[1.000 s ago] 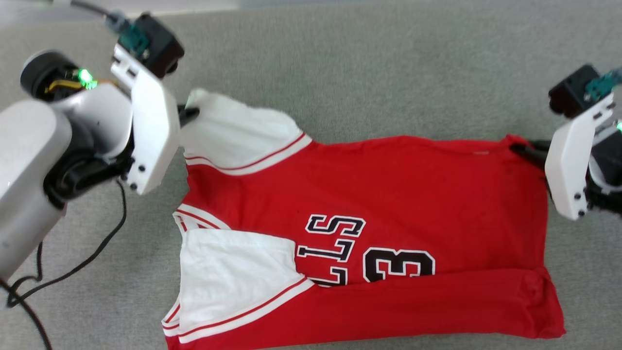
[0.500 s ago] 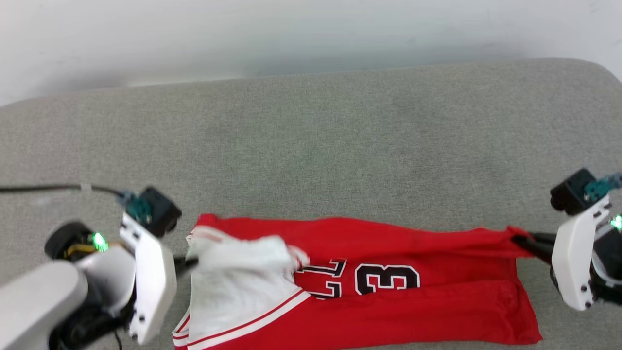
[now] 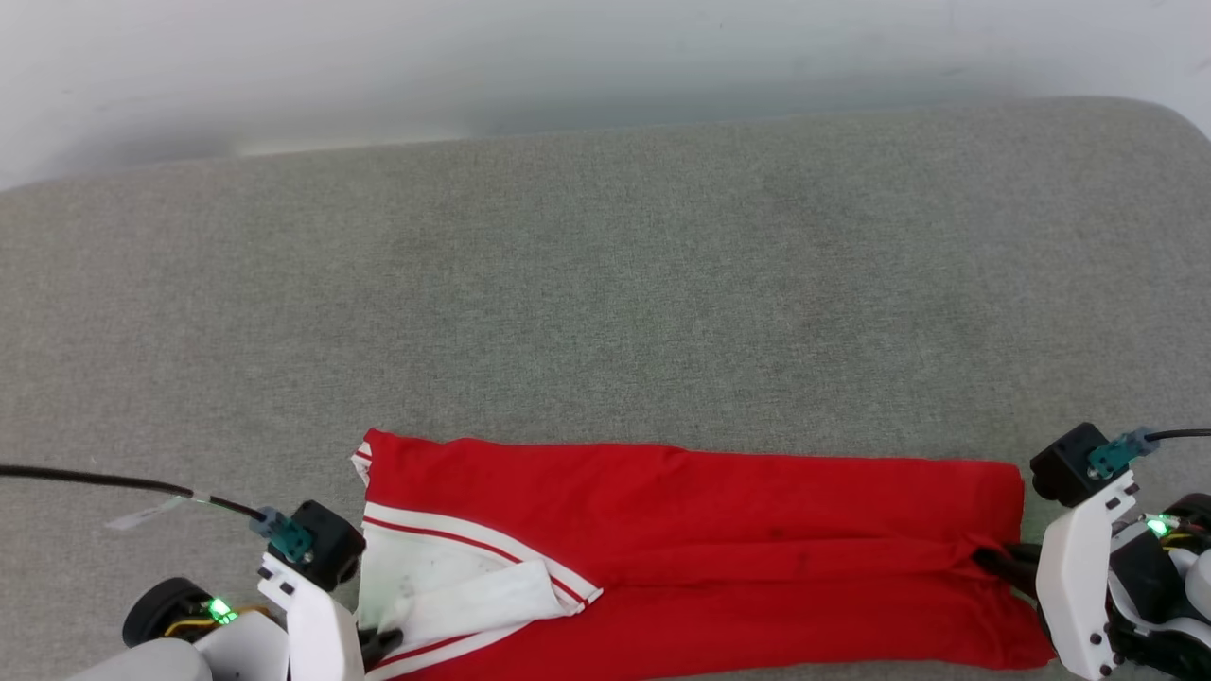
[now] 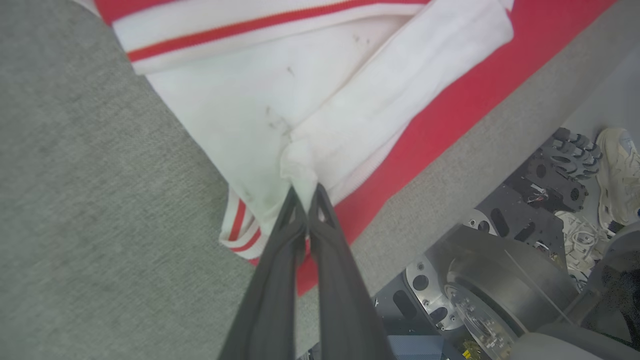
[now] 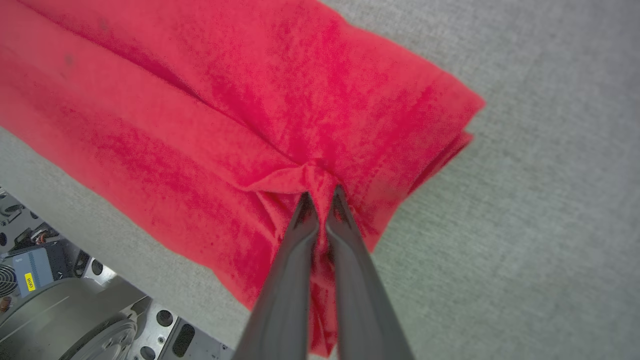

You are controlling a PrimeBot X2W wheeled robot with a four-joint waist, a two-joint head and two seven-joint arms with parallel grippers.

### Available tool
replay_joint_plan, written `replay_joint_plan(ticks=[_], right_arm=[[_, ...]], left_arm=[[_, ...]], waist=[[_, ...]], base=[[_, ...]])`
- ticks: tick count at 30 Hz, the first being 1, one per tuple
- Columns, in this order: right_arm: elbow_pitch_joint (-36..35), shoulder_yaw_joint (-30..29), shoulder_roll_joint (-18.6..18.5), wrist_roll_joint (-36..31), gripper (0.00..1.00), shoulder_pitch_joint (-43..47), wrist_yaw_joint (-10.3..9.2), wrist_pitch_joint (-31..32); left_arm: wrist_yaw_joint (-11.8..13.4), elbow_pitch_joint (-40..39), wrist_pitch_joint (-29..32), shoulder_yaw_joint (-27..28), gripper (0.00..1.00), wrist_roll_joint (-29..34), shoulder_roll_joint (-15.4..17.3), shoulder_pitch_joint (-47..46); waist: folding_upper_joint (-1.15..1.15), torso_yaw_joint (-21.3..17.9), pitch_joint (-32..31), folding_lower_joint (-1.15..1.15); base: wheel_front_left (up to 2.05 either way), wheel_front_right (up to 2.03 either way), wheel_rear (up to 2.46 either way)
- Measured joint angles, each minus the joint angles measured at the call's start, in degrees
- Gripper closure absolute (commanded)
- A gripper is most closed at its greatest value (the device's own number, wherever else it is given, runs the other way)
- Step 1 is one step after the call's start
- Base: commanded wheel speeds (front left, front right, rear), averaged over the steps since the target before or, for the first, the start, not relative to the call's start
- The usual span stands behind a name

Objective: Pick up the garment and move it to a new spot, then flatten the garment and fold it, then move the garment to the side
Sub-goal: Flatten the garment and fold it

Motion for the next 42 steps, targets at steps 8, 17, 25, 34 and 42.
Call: replay_joint_plan(ticks=[8, 17, 25, 34, 42], right_arm=[[-3.1, -4.7, -1.5, -3.3, 0.00, 0.3, 0.00, -5.6], [-4.5, -21.8, -2.2, -3.0, 0.00, 6.2, 0.01, -14.2], [4.0, -35.8, 6.6, -4.9, 0.00, 15.0, 0.00, -17.2], [6.5, -40.4, 15.8, -3.2, 0.00, 20.8, 0.00, -11.8], [3.2, -37.2, 18.3, 0.7, 0.00, 24.0, -0.01, -3.0]], left_arm=[[3.0, -0.8, -10.1, 3.9, 0.00, 3.5, 1.1, 0.0], [16.2, 0.8, -31.1, 12.0, 0.00, 7.5, -2.4, 2.8], [25.9, 2.3, -37.0, 19.3, 0.00, 13.4, -7.5, 8.3], [30.5, -0.4, -37.1, 31.5, 0.00, 28.9, -16.6, 18.0], [28.6, -0.9, -37.1, 39.6, 0.00, 40.0, -25.6, 25.2]], waist=[[0.00, 0.1, -2.3, 0.00], [0.00, -0.1, -3.3, 0.00], [0.00, 0.4, -2.3, 0.00], [0.00, 1.4, -0.8, 0.01], [0.00, 2.7, -0.1, 0.00]], base=[[0.00, 0.00, 0.00], [0.00, 0.00, 0.00], [0.00, 0.00, 0.00], [0.00, 0.00, 0.00], [0.00, 0.00, 0.00]])
